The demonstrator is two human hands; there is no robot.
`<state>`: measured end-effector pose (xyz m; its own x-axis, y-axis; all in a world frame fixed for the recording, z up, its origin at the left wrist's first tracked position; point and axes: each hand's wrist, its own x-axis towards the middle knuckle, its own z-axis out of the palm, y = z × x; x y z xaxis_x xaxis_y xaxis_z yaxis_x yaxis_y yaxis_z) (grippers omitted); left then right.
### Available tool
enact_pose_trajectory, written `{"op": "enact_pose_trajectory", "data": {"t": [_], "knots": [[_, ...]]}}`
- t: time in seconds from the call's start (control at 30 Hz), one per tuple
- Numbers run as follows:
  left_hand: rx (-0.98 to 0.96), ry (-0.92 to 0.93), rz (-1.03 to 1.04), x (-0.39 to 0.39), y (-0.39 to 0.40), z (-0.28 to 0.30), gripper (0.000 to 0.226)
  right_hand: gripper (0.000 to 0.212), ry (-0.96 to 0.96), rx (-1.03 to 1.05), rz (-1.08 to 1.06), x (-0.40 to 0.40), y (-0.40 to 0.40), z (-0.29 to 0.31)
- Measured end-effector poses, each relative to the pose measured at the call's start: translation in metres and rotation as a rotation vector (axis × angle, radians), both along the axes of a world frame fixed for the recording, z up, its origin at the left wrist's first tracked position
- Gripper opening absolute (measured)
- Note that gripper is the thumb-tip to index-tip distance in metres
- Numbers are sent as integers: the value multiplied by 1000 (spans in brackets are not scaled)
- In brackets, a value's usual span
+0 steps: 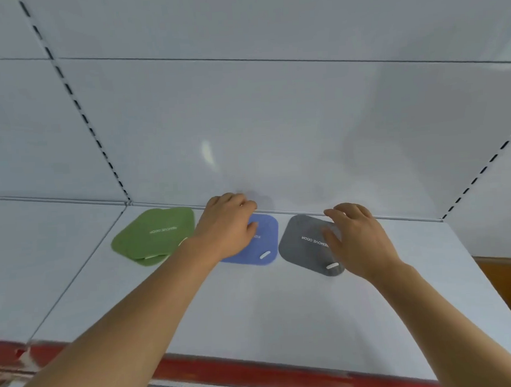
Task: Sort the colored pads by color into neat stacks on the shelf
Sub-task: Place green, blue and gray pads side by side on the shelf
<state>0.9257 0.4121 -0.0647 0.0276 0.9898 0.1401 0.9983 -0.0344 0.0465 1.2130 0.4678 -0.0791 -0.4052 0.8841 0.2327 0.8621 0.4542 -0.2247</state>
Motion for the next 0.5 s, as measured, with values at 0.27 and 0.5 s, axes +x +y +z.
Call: {"op": "enact_pose_trajectory", "data": {"t": [0.27,0.5], "knots": [[43,11,108,-26,-65,12,48,48,-18,41,111,-55,-48,13],[139,-12,166,-84,-152,35,67,67,-63,69,242,-146,-117,35]]}}
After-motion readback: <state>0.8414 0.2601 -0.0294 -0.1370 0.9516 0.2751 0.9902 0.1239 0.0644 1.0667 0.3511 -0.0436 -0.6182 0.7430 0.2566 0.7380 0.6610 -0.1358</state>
